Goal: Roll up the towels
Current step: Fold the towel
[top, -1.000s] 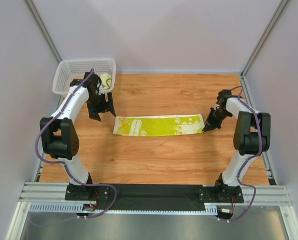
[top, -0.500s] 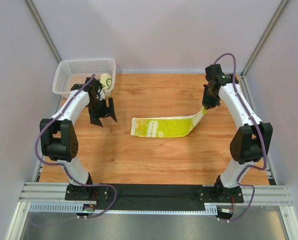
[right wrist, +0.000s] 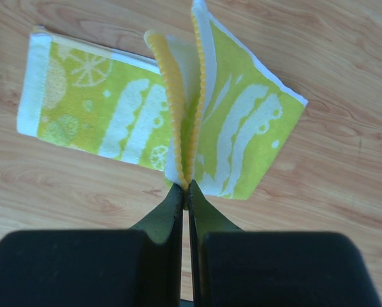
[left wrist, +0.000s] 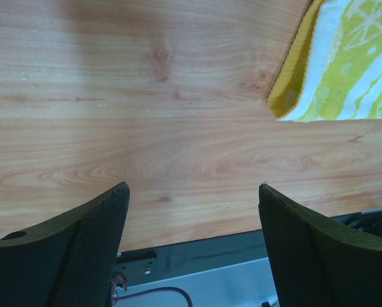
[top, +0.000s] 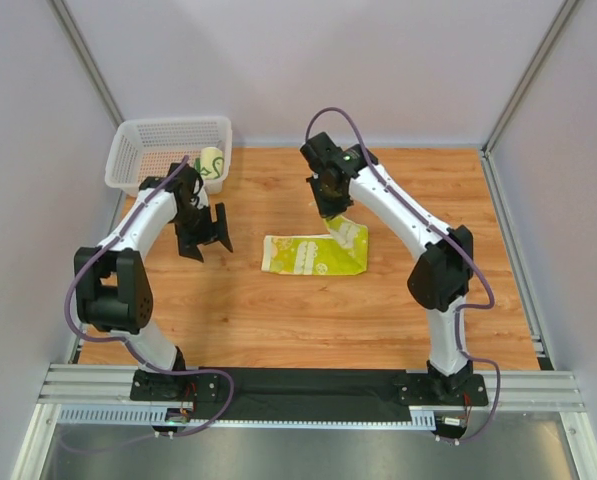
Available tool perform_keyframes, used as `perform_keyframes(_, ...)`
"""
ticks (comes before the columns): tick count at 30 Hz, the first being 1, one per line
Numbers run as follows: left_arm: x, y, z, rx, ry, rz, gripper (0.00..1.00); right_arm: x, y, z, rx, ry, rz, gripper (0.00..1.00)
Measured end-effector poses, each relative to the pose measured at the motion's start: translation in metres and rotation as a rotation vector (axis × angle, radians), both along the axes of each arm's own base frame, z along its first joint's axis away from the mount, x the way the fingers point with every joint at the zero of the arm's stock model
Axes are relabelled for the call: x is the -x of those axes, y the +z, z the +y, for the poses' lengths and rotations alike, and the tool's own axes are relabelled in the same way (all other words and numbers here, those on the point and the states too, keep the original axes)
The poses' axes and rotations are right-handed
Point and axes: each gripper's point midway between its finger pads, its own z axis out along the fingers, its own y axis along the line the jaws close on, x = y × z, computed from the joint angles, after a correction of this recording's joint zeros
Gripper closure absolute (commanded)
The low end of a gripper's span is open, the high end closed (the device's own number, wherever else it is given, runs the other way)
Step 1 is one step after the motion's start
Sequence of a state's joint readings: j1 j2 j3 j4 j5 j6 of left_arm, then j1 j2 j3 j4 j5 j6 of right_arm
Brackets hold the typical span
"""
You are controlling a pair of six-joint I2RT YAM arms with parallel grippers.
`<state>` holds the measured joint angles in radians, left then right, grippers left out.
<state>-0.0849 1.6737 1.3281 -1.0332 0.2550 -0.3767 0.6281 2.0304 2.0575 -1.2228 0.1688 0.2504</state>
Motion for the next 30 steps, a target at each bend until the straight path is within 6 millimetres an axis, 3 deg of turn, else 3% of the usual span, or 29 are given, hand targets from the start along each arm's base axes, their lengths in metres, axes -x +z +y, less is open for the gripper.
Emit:
perform_keyframes(5,0.007,0.002,0.007,-0.003,0.011,-0.012,0.12,0.003,-0.001,0.032,-0.007,0.068,-0.005,1.00)
perform_keyframes(14,0.014,0.002,0.023,-0.008,0.044,-0.017,0.12,0.021,-0.004,0.066,-0.020,0.155,0.000,1.00)
perform_keyframes(30,0.014,0.002,0.024,-0.008,0.041,-0.018,0.12,0.027,-0.046,0.088,0.002,0.203,0.065,1.00)
